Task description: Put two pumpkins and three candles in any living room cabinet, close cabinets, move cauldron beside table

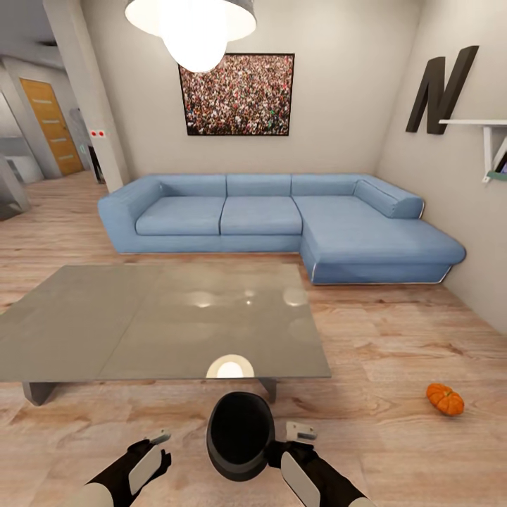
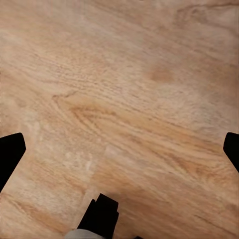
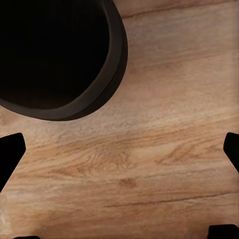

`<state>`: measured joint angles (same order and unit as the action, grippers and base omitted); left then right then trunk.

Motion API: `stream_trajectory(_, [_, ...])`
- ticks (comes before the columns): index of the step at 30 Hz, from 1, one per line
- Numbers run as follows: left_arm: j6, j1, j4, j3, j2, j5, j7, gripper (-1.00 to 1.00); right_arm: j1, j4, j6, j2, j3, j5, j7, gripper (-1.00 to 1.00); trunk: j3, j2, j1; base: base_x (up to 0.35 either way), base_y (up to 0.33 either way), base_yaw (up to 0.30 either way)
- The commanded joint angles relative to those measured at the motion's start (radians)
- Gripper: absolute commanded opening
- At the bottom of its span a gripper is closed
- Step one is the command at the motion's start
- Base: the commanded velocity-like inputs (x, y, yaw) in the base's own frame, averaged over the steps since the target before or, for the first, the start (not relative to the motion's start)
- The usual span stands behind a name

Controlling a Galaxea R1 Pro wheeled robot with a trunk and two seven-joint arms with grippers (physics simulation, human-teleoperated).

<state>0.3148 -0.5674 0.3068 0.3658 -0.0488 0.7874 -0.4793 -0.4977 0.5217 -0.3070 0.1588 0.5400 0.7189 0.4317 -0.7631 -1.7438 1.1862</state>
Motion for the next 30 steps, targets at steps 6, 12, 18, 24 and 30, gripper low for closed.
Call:
stream_trajectory(6, [0.003, 0.0, -0.013, 0.008, 0.008, 0.001, -0.007, 1.0, -0.001, -0.013, 0.004, -0.001, 0.006, 0.005, 0.008, 1.0, 0.018, 0.042, -0.023, 0.0, 0.0, 0.0])
stream_trajectory(12, [0.0, 0.0, -0.048, 0.024, 0.016, -0.003, -0.005, 1.0, -0.001, -0.056, 0.095, 0.001, 0.007, 0.005, 0.008, 1.0, 0.037, 0.084, -0.046, 0.0, 0.0, 0.0])
stream_trajectory(18, [0.001, 0.0, -0.098, 0.087, 0.022, -0.005, 0.216, 1.0, -0.001, -0.082, 0.12, 0.001, 0.009, 0.002, 0.008, 1.0, 0.056, 0.126, -0.069, 0.0, 0.0, 0.0])
stream_trajectory(24, [0.0, 0.0, -0.127, 0.095, 0.025, -0.01, 0.282, 1.0, -0.001, -0.083, 0.121, 0.0, 0.009, 0.001, 0.008, 1.0, 0.074, 0.168, -0.092, 0.0, 0.0, 0.0])
stream_trajectory(30, [-0.008, 0.0, -0.129, 0.096, 0.027, -0.011, 0.285, 1.0, -0.001, -0.085, 0.128, -0.001, 0.009, 0.001, 0.007, 1.0, 0.093, 0.21, -0.115, 0.0, 0.0, 0.0])
